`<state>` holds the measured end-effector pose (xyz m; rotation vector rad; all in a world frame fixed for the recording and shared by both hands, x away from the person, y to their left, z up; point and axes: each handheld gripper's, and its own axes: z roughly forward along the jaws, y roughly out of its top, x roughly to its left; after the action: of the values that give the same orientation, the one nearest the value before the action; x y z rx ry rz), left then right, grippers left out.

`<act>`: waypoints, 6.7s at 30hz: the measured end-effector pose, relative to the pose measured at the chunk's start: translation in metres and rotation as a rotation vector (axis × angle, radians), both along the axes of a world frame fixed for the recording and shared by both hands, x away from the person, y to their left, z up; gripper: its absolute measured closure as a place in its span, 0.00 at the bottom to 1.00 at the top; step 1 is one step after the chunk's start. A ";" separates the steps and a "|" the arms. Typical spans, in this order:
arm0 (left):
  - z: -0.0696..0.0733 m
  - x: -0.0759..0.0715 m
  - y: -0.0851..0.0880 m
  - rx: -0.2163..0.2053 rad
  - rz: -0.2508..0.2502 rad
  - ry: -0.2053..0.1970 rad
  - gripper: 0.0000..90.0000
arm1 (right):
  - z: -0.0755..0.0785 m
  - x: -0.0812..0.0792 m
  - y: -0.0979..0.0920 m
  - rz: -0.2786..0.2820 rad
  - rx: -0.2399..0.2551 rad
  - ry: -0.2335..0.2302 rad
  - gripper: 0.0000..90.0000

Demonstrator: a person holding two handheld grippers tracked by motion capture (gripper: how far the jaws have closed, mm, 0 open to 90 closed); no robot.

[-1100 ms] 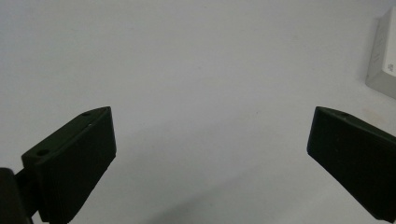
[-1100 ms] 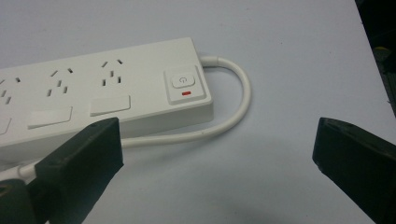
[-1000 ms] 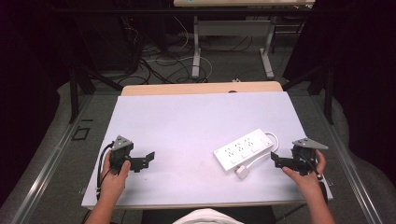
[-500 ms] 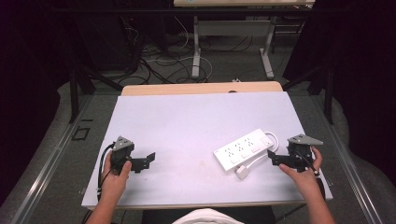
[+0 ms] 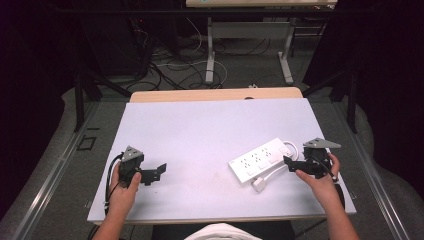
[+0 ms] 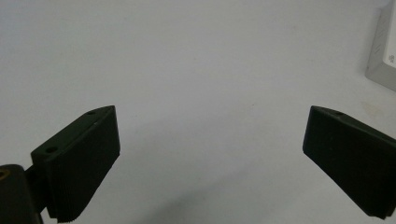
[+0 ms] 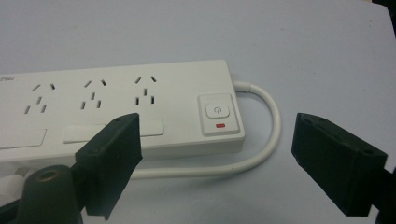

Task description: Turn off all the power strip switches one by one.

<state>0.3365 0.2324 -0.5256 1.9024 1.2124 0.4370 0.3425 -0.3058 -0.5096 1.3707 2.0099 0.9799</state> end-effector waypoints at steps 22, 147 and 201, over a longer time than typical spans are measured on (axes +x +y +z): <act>-0.001 0.001 0.003 -0.003 0.009 0.012 0.05 | 0.006 0.032 0.013 0.045 -0.048 0.078 0.36; -0.003 0.002 0.006 0.000 0.038 0.021 0.08 | 0.017 0.041 0.027 0.075 0.047 0.219 1.00; -0.003 0.002 0.007 0.001 0.036 0.018 0.08 | -0.009 0.034 0.057 0.151 -0.023 0.287 1.00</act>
<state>0.3385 0.2390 -0.5282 1.8921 1.2600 0.4402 0.3764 -0.2490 -0.5187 1.4309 2.3582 0.8590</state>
